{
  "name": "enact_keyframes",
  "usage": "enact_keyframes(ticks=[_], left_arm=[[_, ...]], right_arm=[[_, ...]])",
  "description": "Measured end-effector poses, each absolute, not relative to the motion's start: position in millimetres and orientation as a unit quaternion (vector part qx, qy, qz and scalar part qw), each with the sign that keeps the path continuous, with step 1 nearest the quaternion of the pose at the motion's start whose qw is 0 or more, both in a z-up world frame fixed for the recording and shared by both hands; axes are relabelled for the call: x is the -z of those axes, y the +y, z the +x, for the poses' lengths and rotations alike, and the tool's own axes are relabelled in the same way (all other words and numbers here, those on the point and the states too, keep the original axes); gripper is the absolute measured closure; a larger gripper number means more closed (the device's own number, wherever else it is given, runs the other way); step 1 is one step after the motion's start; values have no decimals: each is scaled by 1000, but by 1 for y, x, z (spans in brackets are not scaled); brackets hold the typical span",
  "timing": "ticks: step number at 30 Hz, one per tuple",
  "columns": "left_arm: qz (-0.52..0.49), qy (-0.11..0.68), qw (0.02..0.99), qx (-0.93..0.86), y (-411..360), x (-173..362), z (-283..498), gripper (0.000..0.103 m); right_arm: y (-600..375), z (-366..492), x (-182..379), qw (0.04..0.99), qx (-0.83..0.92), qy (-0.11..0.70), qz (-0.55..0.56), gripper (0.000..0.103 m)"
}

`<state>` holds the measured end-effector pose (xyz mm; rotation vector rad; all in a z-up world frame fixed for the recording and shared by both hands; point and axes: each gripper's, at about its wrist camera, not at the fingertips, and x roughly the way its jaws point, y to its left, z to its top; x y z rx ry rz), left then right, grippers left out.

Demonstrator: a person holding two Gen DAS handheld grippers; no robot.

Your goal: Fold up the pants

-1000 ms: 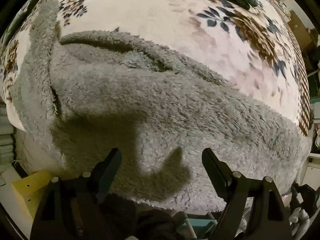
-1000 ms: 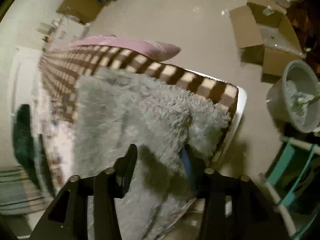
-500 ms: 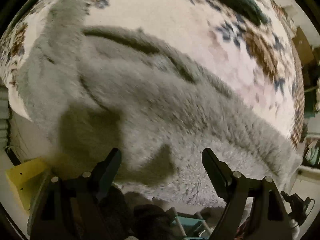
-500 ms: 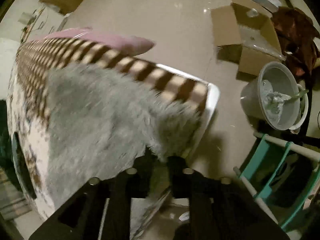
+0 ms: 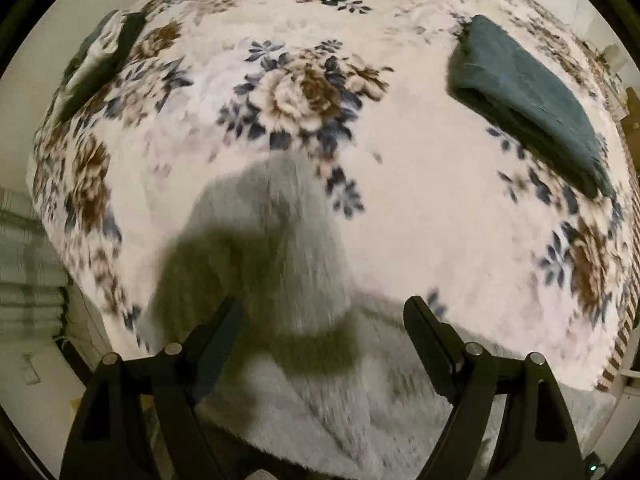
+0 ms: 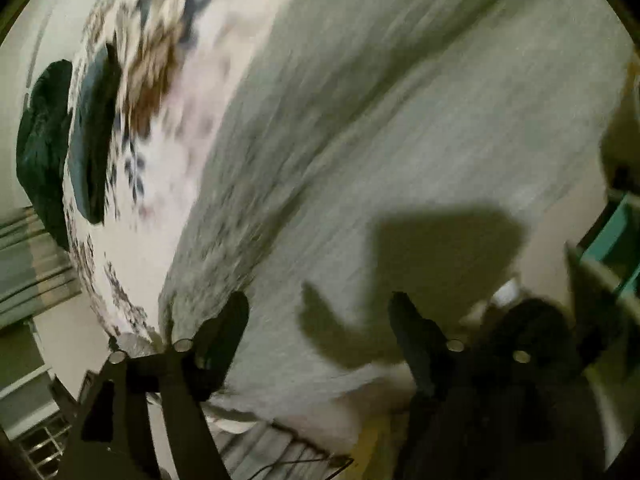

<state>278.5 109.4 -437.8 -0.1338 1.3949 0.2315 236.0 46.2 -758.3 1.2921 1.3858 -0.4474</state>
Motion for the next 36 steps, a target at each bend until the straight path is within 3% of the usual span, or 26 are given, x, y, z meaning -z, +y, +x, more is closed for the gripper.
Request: enact_keyframes(ticks=[6, 7, 10, 16, 23, 29, 31, 36], left_arm=[[-31, 661, 743, -99, 124, 470, 308, 22], [-40, 667, 738, -100, 134, 479, 306, 28], [-66, 671, 734, -85, 162, 489, 288, 90], [-151, 633, 754, -89, 239, 458, 202, 91], [-232, 659, 699, -153, 306, 495, 109, 91], [-279, 660, 682, -147, 315, 509, 87, 88], [-290, 658, 680, -144, 315, 504, 84, 80], [-309, 661, 670, -137, 313, 510, 82, 79]], right_arm=[[103, 274, 777, 577, 198, 608, 509, 26], [106, 275, 778, 575, 200, 610, 508, 26], [111, 280, 777, 578, 200, 618, 494, 26], [118, 279, 765, 584, 191, 643, 458, 26], [139, 292, 742, 597, 162, 678, 398, 26], [163, 321, 727, 613, 118, 697, 353, 26], [160, 316, 723, 609, 118, 694, 365, 26], [130, 256, 738, 564, 190, 677, 433, 26]])
